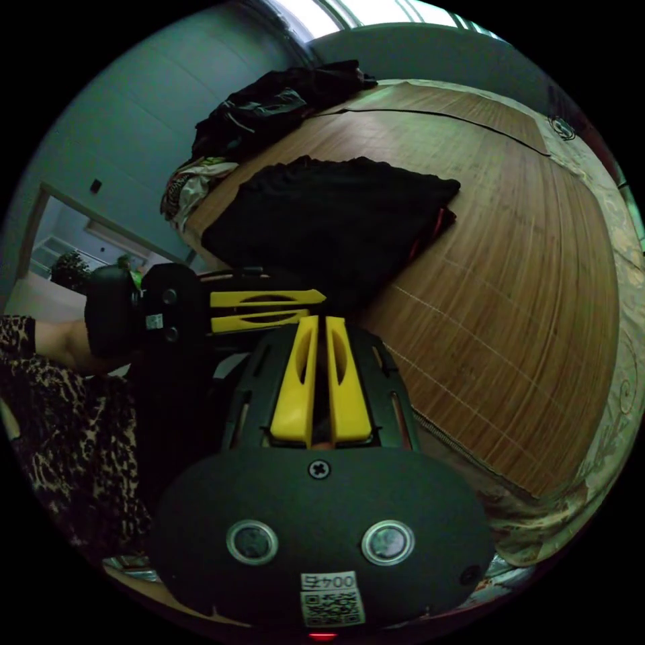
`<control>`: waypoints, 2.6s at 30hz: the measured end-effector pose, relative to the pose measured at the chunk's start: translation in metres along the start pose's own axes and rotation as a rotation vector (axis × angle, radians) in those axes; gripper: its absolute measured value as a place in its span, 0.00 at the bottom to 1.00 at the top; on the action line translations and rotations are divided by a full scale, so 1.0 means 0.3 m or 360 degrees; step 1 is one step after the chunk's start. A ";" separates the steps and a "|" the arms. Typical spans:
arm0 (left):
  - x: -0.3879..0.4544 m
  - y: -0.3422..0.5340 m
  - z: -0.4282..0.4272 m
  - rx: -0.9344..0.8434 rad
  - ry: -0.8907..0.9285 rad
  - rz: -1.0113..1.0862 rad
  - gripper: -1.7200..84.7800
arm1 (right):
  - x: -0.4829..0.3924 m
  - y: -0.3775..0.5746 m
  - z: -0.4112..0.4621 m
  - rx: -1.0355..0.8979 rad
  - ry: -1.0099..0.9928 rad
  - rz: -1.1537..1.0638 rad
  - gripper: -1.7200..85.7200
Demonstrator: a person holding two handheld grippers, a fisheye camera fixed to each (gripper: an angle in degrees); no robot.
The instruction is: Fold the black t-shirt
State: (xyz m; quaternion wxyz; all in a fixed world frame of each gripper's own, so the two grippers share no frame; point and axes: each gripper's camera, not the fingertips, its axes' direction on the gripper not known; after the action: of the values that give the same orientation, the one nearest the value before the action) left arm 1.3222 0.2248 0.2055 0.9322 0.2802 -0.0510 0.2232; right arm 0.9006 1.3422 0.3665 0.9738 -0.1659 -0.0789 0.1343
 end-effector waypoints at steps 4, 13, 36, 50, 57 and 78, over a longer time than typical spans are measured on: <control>-0.038 0.029 -0.045 0.0087 0.0028 -0.0148 0.04 | 0.148 -0.063 -0.055 0.0082 -0.0115 0.0334 0.11; -0.183 0.115 -0.139 0.0248 0.0144 -0.0431 0.03 | 0.488 -0.220 -0.046 0.0205 -0.0914 0.1077 0.21; -0.459 0.414 -0.147 0.0346 0.0319 -0.0537 0.04 | 0.529 -0.874 -0.192 0.0128 -0.0715 0.0962 0.07; -0.623 0.611 -0.092 0.0443 0.0699 -0.0599 0.04 | 0.300 -1.073 -0.518 0.0184 -0.0517 0.1125 0.06; -0.925 0.950 -0.103 0.0597 0.0832 -0.0931 0.03 | -0.103 -1.483 -0.625 0.0083 -0.0340 0.0908 0.06; -1.712 2.273 0.267 0.0897 0.1459 -0.2083 0.04 | -1.409 -2.619 -0.128 -0.0452 0.0276 0.0533 0.06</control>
State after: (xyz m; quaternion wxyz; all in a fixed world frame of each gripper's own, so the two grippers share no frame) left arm 0.5615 0.4890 0.5003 0.6972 0.3569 0.5621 -0.2656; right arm 0.6909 0.4948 0.5552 0.9079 -0.3230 0.0157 0.2668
